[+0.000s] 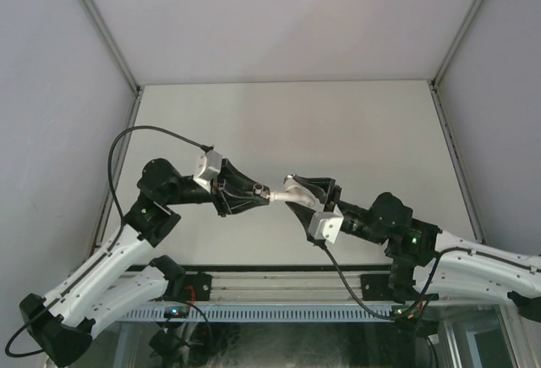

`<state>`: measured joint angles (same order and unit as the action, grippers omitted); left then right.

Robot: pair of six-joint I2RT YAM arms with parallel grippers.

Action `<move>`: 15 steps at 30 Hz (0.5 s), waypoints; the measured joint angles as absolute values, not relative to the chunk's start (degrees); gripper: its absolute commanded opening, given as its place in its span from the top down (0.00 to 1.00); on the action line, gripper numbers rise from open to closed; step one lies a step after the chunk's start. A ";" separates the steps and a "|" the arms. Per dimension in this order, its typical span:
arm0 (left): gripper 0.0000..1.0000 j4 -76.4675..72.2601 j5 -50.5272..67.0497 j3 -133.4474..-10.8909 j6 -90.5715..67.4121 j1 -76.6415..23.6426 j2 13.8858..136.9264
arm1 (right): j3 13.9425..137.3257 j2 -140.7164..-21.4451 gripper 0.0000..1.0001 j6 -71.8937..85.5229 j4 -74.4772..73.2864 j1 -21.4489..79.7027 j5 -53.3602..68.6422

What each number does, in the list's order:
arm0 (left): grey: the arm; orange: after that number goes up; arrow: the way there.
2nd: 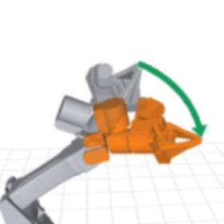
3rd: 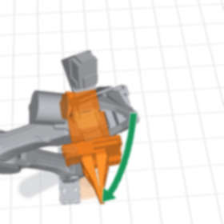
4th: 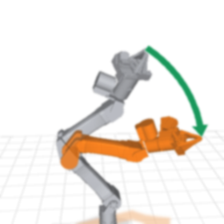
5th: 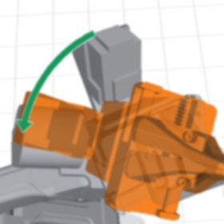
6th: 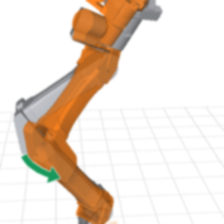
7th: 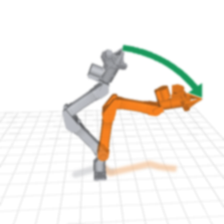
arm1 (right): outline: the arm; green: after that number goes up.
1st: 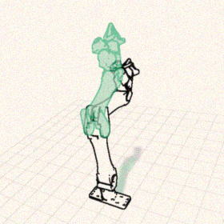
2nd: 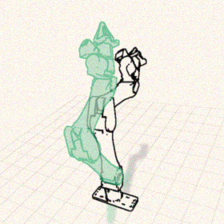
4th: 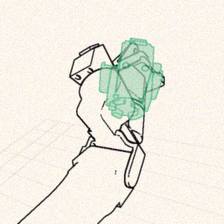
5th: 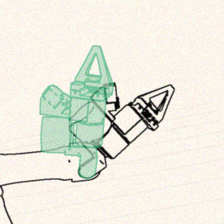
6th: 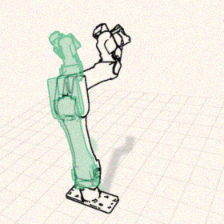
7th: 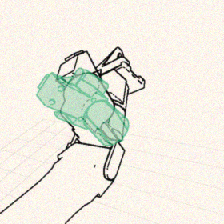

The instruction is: Install the water faucets

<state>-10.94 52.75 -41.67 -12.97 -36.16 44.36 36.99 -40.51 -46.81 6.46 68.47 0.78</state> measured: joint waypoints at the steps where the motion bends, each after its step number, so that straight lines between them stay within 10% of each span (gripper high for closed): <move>1: 1.00 -11.20 52.84 -41.67 -12.99 -36.23 44.14 | 36.99 -40.60 0.41 -46.70 6.46 68.40 0.78; 15: 1.00 -12.25 53.21 -41.67 -14.09 -36.36 42.63 | 36.99 -44.80 0.61 -49.56 9.87 68.75 -2.13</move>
<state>-12.25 53.21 -41.67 -14.09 -36.36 42.63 36.99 -44.80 -49.56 9.87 68.75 -2.13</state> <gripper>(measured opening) 0.332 0.456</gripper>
